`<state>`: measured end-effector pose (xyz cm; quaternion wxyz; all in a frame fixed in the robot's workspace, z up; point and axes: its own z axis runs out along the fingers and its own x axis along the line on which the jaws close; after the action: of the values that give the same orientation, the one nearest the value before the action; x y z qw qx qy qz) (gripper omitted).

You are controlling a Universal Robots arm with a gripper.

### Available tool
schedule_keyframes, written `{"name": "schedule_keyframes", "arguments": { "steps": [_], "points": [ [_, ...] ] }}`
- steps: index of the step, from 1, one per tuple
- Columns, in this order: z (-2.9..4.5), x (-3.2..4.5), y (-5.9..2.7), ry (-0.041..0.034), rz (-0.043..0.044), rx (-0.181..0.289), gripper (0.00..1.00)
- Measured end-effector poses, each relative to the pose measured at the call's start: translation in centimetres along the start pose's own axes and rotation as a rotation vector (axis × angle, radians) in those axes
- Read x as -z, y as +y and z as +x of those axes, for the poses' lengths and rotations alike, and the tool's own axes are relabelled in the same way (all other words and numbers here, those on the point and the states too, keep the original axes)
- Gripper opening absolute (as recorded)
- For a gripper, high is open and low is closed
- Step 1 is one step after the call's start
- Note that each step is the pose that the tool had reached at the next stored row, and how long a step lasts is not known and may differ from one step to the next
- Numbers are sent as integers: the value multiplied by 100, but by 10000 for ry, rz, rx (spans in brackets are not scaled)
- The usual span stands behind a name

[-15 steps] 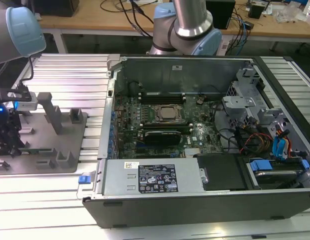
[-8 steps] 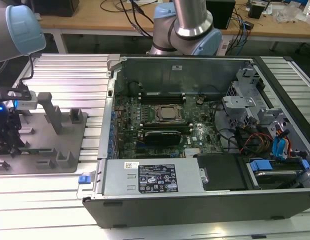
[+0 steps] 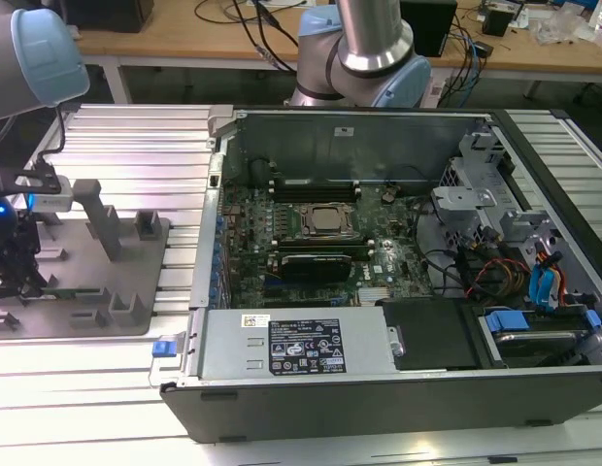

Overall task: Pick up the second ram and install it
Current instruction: 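Pick up the second ram and move it above second insertion slot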

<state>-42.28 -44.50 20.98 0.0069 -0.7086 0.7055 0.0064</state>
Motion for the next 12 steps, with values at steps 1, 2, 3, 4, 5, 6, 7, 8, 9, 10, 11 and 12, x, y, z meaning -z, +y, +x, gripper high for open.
{"name": "schedule_keyframes", "arguments": {
  "steps": [1,2,3,4,5,6,7,8,9,10,11,12],
  "points": [
    [0,1,0,1,-1,0,19],
    [0,0,-3,0,-1,-1,19],
    [0,0,-5,1,-2,-2,19],
    [1,0,-7,1,-2,0,19],
    [1,0,-8,1,-2,0,19],
    [1,0,-9,1,-1,0,17],
    [1,0,-9,1,-2,0,17],
    [1,0,-10,1,-1,-1,10],
    [1,0,-10,1,-1,0,10],
    [1,0,-11,1,-2,0,10],
    [1,0,-11,1,-2,0,10],
    [1,0,-12,1,-2,0,10]
  ]
}}
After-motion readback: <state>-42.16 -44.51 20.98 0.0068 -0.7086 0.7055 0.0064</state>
